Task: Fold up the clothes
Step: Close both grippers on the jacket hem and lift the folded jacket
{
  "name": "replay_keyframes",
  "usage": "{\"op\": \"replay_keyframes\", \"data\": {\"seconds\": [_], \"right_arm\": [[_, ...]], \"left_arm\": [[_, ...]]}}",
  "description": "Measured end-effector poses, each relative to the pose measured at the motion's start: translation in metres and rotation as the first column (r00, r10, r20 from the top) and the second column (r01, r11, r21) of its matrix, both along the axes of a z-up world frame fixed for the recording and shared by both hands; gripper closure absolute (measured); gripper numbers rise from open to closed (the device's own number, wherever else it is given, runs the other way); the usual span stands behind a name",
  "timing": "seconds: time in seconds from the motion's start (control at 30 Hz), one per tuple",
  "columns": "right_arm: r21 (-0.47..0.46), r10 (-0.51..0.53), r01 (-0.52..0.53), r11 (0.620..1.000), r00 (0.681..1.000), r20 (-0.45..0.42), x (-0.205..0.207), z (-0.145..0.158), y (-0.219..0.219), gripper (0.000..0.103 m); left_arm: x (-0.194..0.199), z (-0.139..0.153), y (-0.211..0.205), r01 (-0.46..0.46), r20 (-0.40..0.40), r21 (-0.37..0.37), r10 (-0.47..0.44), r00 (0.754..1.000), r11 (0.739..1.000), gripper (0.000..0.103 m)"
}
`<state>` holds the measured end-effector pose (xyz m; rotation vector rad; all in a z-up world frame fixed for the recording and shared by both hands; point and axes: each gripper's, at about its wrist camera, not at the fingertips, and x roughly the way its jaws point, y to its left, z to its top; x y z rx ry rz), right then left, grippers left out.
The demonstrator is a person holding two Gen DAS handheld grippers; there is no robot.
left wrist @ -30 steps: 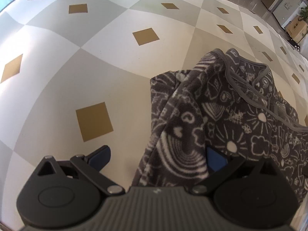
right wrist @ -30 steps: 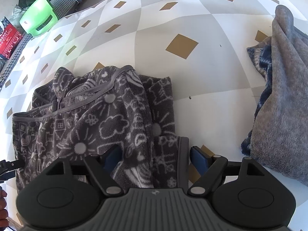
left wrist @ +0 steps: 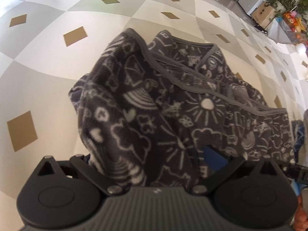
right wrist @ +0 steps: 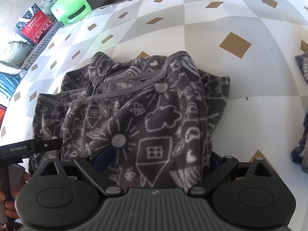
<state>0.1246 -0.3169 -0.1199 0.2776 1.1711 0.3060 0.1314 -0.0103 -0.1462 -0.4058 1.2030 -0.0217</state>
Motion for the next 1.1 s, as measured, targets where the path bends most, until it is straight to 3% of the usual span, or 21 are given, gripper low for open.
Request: {"op": "replay_keyframes", "data": {"seconds": [0.07,0.23,0.4,0.5,0.63,0.77,0.9,0.93,1.1], "right_arm": [[0.007,0.02,-0.02,1.0,1.0,0.0,-0.001,0.0,0.004,0.008],[0.045,0.025,-0.025,0.999,1.0,-0.014,-0.001,-0.002,0.002,0.01],[0.057,-0.011,0.013,0.998,1.0,-0.021,0.002,-0.002,-0.004,0.011],[0.029,-0.001,0.001,1.0,1.0,-0.023,0.003,-0.001,0.001,0.011],[-0.008,0.007,-0.007,1.0,1.0,-0.004,-0.001,-0.001,0.008,0.008],[-0.025,0.052,-0.051,0.998,0.998,0.019,-0.006,-0.001,0.02,0.009],[0.019,0.136,-0.137,0.99,0.99,0.023,-0.014,-0.002,0.034,0.012],[-0.004,0.139,-0.139,0.99,0.99,0.031,-0.015,-0.002,0.037,0.018],[-0.05,0.117,-0.114,0.992,0.992,0.044,-0.015,-0.002,0.039,0.029]], "left_arm": [[0.001,-0.002,-0.006,0.025,-0.005,-0.077,-0.026,1.0,0.997,0.0],[0.001,-0.001,-0.018,0.039,-0.014,-0.033,-0.039,0.999,0.999,0.0],[0.001,-0.002,-0.009,0.011,-0.013,-0.049,-0.012,1.0,0.999,0.0],[0.001,-0.002,-0.009,0.012,-0.012,-0.031,-0.012,1.0,0.999,0.0],[0.0,-0.002,-0.023,0.051,-0.006,0.048,-0.051,0.999,0.998,0.0],[-0.003,0.0,-0.026,0.055,0.018,0.036,-0.055,0.998,0.998,0.0],[-0.006,0.002,-0.026,0.068,0.027,0.029,-0.069,0.997,0.997,0.001],[-0.006,0.001,-0.026,0.062,0.026,0.031,-0.063,0.998,0.998,0.001],[-0.007,0.0,-0.03,0.054,0.032,0.062,-0.056,0.998,0.997,0.001]]}}
